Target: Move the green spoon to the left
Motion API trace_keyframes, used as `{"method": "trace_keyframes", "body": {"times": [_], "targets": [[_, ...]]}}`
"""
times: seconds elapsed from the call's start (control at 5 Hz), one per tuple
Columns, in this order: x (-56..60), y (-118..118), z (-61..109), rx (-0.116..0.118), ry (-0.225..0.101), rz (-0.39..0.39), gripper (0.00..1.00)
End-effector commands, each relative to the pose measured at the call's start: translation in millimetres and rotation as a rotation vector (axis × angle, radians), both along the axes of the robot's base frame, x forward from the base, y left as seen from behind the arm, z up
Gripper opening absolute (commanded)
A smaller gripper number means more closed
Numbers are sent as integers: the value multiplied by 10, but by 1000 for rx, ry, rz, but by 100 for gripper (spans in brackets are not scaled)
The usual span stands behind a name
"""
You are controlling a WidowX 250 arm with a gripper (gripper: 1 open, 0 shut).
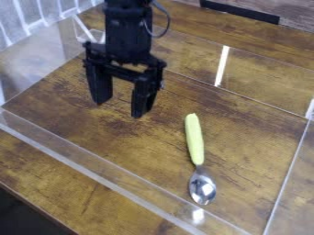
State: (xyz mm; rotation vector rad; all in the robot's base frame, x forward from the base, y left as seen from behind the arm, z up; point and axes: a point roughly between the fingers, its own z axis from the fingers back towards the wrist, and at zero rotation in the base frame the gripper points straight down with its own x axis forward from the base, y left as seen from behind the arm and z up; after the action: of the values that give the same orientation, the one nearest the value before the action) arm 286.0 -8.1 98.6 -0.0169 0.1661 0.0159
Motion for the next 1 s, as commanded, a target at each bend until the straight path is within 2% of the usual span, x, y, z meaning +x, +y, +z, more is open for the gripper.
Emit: {"method": "trace_keyframes", "body": {"times": [0.0, 0.4, 0.6, 0.8], "targets": [[131, -275, 26, 4, -47, 55, 100], [493, -871, -127, 11, -105, 220, 100], [660, -991, -222, 19, -135, 292, 100], [824, -962, -323, 39, -155, 370, 100]]}}
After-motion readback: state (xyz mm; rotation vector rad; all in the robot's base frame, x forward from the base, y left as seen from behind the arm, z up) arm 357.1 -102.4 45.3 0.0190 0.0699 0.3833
